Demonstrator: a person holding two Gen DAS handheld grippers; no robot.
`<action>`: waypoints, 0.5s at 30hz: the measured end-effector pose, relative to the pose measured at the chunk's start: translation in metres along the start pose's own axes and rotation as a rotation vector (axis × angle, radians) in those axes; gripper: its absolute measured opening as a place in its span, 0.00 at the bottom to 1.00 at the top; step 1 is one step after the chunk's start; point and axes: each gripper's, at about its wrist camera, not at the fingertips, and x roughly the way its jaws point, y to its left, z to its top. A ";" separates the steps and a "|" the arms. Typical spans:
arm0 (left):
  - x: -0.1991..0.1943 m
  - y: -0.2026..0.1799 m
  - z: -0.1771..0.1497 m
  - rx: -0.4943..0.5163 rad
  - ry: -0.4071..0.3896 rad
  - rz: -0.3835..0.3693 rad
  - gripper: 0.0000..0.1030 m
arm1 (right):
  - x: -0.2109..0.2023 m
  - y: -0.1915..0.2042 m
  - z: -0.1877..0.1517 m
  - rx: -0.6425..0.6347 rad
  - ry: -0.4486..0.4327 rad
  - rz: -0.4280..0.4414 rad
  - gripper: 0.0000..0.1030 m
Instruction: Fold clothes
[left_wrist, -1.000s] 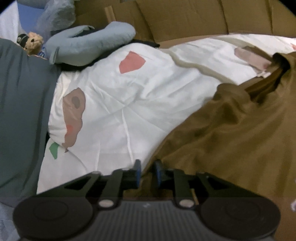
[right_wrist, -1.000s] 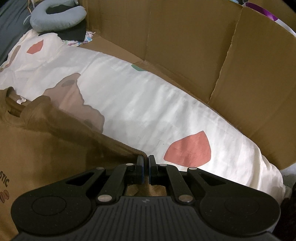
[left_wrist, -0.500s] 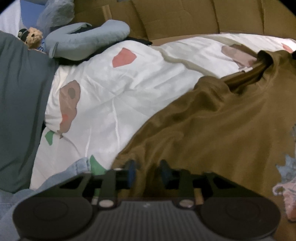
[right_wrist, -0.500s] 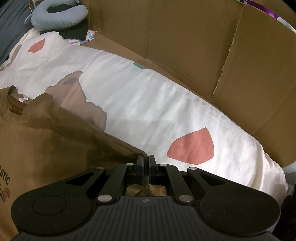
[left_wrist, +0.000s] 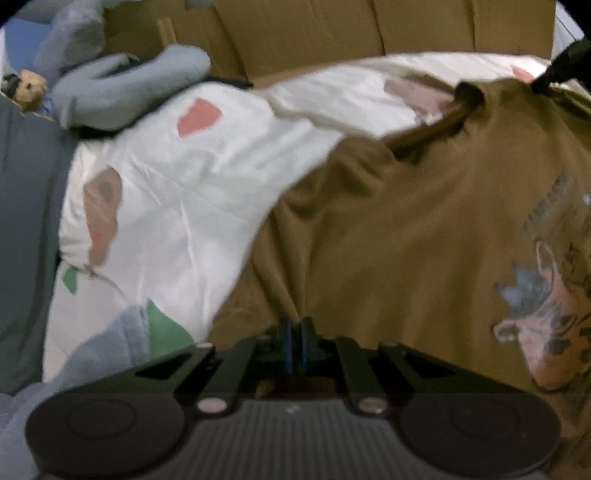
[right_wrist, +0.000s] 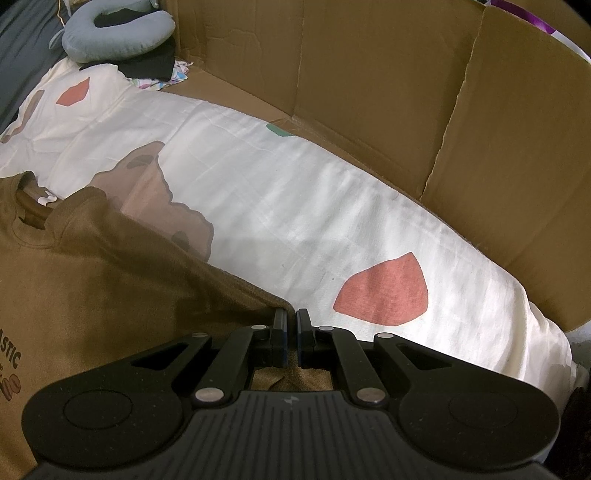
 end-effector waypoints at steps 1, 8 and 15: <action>0.003 0.001 -0.001 -0.008 0.013 -0.004 0.09 | 0.000 0.000 0.000 -0.001 0.001 0.000 0.02; -0.012 0.012 0.003 -0.066 -0.017 -0.031 0.14 | 0.001 -0.001 0.000 0.003 0.003 0.004 0.02; -0.033 0.021 0.013 -0.105 -0.070 -0.004 0.18 | 0.001 -0.001 0.000 -0.001 0.002 0.005 0.02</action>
